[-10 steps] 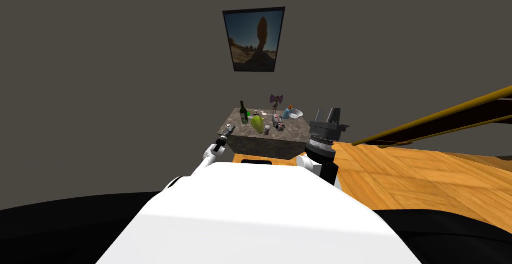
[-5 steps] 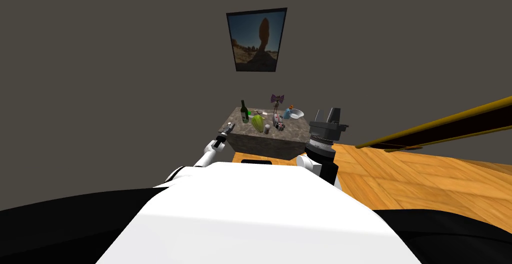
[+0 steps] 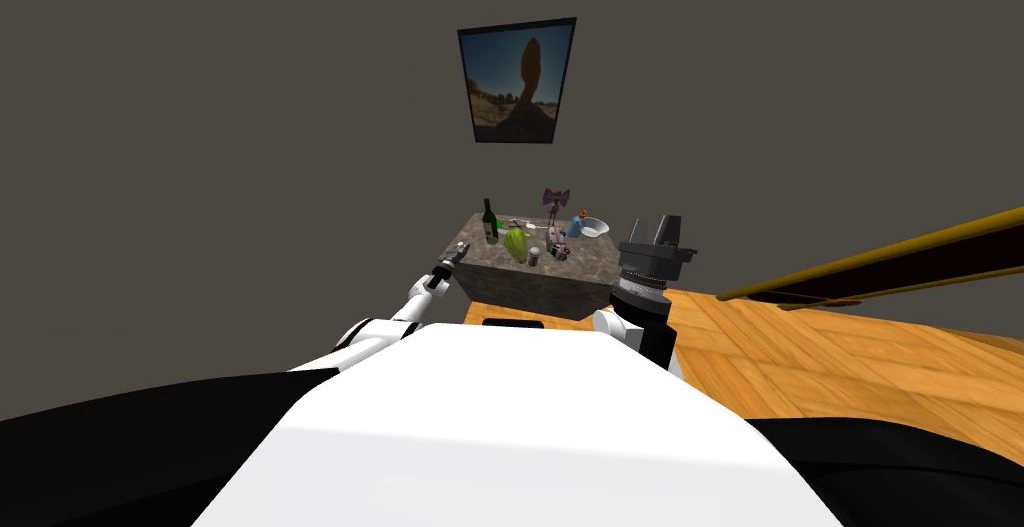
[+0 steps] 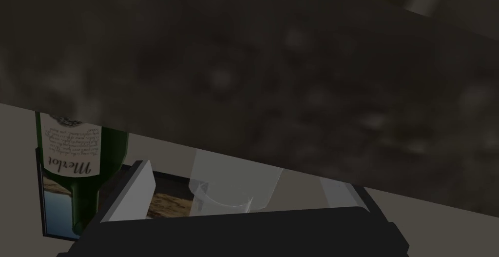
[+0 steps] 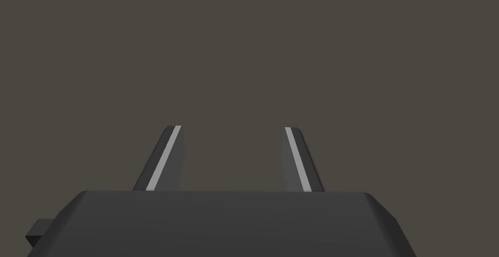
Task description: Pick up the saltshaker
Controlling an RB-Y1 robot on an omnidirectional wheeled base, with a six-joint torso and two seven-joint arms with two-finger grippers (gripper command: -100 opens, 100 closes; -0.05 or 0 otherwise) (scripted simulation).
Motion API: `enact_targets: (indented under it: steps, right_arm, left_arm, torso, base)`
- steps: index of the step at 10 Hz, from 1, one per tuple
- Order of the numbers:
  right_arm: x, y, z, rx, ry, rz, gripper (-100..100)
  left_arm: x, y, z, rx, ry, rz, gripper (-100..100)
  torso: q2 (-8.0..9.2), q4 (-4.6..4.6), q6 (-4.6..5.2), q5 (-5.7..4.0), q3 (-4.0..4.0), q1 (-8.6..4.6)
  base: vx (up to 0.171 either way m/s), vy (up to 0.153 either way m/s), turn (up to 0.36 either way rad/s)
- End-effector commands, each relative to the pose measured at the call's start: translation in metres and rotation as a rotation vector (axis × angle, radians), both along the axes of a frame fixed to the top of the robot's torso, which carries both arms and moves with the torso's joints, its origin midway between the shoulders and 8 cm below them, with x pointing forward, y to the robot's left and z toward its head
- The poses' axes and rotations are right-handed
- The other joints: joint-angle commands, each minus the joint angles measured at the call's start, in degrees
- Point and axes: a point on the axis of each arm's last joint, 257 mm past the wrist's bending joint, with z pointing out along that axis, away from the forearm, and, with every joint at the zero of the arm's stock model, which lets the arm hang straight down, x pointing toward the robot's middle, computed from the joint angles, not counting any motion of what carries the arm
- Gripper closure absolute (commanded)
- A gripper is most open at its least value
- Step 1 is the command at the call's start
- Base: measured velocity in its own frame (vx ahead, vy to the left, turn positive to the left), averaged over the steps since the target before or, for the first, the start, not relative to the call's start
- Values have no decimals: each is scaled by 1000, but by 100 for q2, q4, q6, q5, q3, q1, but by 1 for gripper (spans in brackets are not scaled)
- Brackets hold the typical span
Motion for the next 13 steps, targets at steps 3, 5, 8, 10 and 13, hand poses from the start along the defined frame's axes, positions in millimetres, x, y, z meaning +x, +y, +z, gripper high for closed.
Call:
enact_targets:
  steps: [3,5,8,10,13]
  right_arm:
    - [0,0,0,0,0,0,0]
    - [0,0,0,0,0,0,0]
    - [0,0,0,0,0,0,0]
    - [0,0,0,0,0,0,0]
    - [0,0,0,0,0,0,0]
  left_arm:
    - [0,0,-1,0,1,1,100]
    - [0,-2,1,7,-2,-6,100]
    - [-12,-4,-11,-10,13,7,100]
    - [-28,-7,-19,-19,22,16,100]
    - [-42,-10,-25,-26,27,27,100]
  torso:
    - [-4,-1,-1,1,-2,6]
    - [-10,-4,-15,12,-6,16]
    - [-8,-2,-13,13,-5,20]
    - [-30,-24,12,37,-26,40]
    - [-50,-61,30,58,-55,20]
  base:
    - [-1,0,-7]
    - [0,0,0]
    - [9,11,-30]
    - [58,73,-120]
    - [29,19,-59]
